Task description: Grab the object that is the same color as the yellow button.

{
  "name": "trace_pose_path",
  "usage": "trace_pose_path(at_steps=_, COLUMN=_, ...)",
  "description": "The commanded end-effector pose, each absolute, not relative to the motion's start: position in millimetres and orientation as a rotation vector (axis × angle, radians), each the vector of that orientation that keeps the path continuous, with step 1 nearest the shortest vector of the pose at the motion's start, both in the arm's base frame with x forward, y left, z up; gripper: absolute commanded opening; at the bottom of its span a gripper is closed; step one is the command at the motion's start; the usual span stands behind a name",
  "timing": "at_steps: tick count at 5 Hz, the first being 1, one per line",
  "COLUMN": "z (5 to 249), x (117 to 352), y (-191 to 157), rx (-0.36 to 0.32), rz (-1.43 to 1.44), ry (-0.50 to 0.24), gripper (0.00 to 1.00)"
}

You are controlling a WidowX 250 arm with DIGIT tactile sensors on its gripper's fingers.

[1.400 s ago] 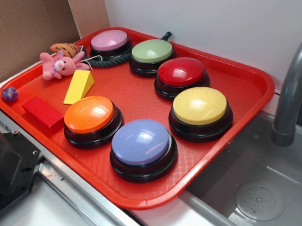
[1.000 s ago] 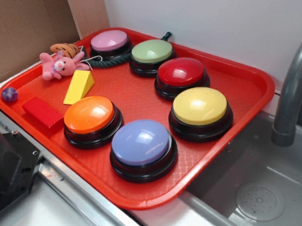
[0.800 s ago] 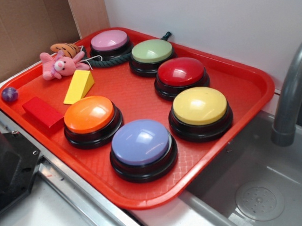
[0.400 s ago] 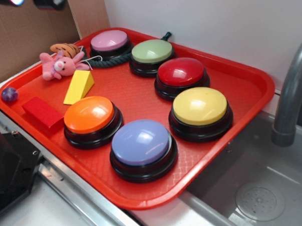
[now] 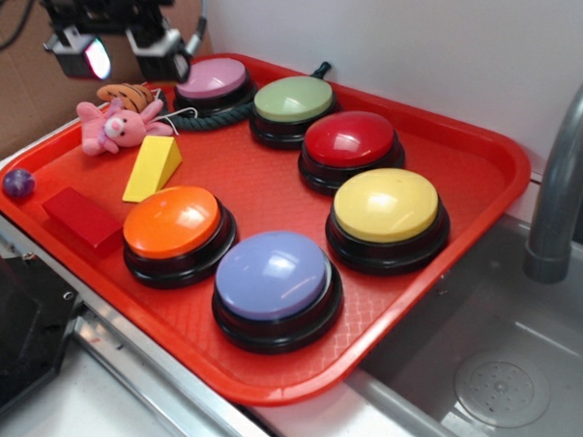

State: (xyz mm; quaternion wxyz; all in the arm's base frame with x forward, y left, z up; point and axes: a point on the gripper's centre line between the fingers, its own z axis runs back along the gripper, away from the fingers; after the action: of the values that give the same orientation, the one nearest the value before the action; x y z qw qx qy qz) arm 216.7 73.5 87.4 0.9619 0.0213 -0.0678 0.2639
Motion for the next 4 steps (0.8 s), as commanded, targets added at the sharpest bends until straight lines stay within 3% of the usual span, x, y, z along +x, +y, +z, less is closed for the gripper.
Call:
trace_pose_path(at_steps=1, z=48.0, x=219.2, y=76.5, rx=0.015, rz=0.489, ry=-0.079, gripper=1.00)
trace_pose_path(at_steps=3, z=21.7, x=212.3, y=79.7, rx=0.025, rz=0.532, ry=-0.043, gripper=1.00)
trace_pose_path(at_steps=4, z=20.1, x=211.2, y=81.4, rx=0.026, rz=0.532, ry=-0.037, gripper=0.02)
